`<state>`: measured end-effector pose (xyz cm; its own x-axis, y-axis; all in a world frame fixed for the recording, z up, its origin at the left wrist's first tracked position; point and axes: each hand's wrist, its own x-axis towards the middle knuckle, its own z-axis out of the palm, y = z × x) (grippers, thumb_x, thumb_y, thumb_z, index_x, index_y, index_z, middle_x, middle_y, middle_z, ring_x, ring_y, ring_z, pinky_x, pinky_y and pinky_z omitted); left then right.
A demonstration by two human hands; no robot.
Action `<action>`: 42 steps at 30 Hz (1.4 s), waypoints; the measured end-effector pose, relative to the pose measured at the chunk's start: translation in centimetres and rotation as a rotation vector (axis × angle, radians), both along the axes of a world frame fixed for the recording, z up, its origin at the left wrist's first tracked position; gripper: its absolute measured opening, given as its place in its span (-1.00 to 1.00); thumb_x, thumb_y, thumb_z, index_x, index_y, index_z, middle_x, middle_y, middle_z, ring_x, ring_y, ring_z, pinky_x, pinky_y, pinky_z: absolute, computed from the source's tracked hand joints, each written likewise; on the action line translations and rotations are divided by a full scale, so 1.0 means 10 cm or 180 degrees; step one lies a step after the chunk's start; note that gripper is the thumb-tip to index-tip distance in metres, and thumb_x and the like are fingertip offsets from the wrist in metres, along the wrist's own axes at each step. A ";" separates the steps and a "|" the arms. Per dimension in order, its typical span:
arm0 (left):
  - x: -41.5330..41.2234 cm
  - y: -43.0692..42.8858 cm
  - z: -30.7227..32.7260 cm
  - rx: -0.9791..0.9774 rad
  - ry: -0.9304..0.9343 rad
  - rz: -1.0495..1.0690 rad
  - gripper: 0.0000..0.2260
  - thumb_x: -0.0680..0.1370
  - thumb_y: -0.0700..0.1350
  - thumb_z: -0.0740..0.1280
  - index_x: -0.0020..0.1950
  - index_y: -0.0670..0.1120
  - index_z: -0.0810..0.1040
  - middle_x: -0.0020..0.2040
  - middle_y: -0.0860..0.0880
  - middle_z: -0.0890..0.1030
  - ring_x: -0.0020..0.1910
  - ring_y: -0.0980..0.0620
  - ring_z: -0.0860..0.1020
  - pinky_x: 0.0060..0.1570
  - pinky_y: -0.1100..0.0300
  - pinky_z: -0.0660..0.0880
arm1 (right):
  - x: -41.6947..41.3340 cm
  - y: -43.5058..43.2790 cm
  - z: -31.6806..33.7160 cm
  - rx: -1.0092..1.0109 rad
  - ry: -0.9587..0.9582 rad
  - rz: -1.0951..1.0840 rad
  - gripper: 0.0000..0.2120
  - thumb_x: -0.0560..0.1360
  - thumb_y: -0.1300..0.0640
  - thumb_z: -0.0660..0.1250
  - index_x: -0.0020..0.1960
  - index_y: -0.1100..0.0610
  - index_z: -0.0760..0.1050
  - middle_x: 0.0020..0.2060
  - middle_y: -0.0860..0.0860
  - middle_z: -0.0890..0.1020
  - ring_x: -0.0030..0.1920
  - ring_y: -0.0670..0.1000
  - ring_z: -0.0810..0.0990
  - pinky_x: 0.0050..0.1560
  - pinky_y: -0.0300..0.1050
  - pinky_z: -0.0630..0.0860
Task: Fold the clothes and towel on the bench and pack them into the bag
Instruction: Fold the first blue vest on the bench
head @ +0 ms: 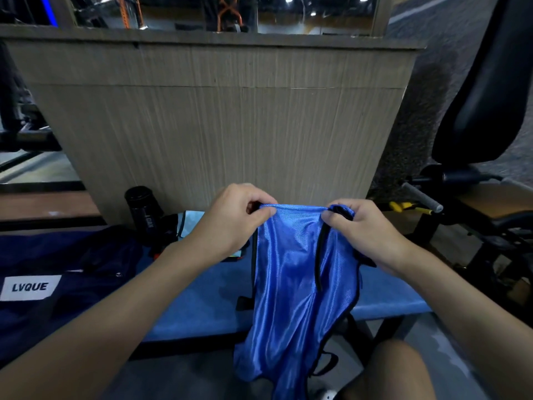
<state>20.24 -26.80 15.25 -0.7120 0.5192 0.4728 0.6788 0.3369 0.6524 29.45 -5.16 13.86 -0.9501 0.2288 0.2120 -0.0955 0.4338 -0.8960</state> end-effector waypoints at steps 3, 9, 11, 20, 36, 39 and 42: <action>-0.03 0.00 0.01 0.0081 0.0086 0.0146 -0.94 0.52 -0.16 0.47 -0.17 -0.06 0.67 -0.17 0.11 0.51 -0.35 0.26 0.45 -0.23 0.34 0.35 | 0.00 0.03 -0.02 0.0012 -0.0195 -0.0069 -0.64 0.59 -0.05 0.27 -0.22 0.21 0.45 -0.35 0.11 0.42 -0.32 0.07 0.37 -0.33 0.04 0.30; -0.09 0.00 0.02 0.0041 -0.0263 0.0130 -0.80 0.58 -0.14 0.37 -0.22 -0.10 0.46 -0.51 0.14 0.43 -0.53 0.16 0.33 -0.45 0.27 0.28 | -0.01 0.09 0.05 0.0836 -0.0373 -0.0229 -0.64 0.65 -0.01 0.17 -0.23 0.13 0.52 -0.36 0.00 0.65 -0.26 0.03 0.63 -0.05 0.07 0.52; -0.08 0.00 0.01 -0.0028 -0.0294 0.0131 -0.80 0.60 -0.15 0.33 -0.21 -0.11 0.43 -0.57 0.16 0.37 -0.57 0.18 0.27 -0.51 0.35 0.19 | 0.01 0.07 0.10 0.1353 -0.0454 -0.0123 -0.63 0.66 0.01 0.16 -0.25 0.12 0.52 -0.39 0.04 0.61 -0.31 0.06 0.59 -0.14 -0.01 0.52; -0.03 0.02 0.04 0.0037 -0.0521 -0.0030 -0.71 0.58 -0.37 0.17 -0.23 -0.10 0.56 -0.56 0.10 0.32 -0.59 0.14 0.20 -0.53 0.26 0.15 | 0.13 -0.13 0.22 0.0160 -0.1065 -0.0017 -0.62 0.65 -0.03 0.18 -0.11 0.24 0.58 -0.54 -0.11 0.49 -0.55 -0.06 0.44 -0.54 -0.28 0.39; 0.19 -0.04 0.06 -0.0240 -0.0521 -0.0972 -0.75 0.38 -0.09 0.59 0.03 -0.05 0.69 -0.11 0.07 0.61 -0.15 0.15 0.56 -0.08 0.28 0.46 | 0.08 -0.43 0.25 -0.2252 -0.1068 0.0409 -0.91 0.64 0.26 0.20 -0.02 0.23 0.44 -0.10 0.23 0.57 -0.21 0.26 0.69 -0.15 0.14 0.67; 0.22 -0.04 0.04 -0.0204 -0.0389 -0.0971 -0.85 0.40 -0.12 0.58 -0.07 -0.04 0.70 -0.14 0.07 0.62 -0.12 0.11 0.58 -0.02 0.26 0.46 | 0.10 -0.46 0.26 -0.2295 -0.1029 0.0438 -0.93 0.64 0.27 0.20 0.02 0.22 0.45 -0.16 0.20 0.61 -0.21 0.29 0.68 -0.14 0.15 0.67; 0.23 -0.03 0.02 -0.0105 -0.0253 -0.0928 -0.95 0.46 -0.18 0.53 -0.15 -0.09 0.69 -0.18 0.06 0.62 -0.15 0.10 0.59 -0.04 0.24 0.48 | 0.11 -0.49 0.26 -0.2374 -0.0975 0.0437 -0.91 0.64 0.29 0.19 0.00 0.22 0.45 -0.22 0.18 0.62 -0.19 0.29 0.68 -0.12 0.17 0.67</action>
<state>22.50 -27.10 15.47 -0.5648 0.7212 0.4011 0.6973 0.1571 0.6993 30.51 -10.02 16.42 -0.9710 0.0845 -0.2235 0.1915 -0.2845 -0.9394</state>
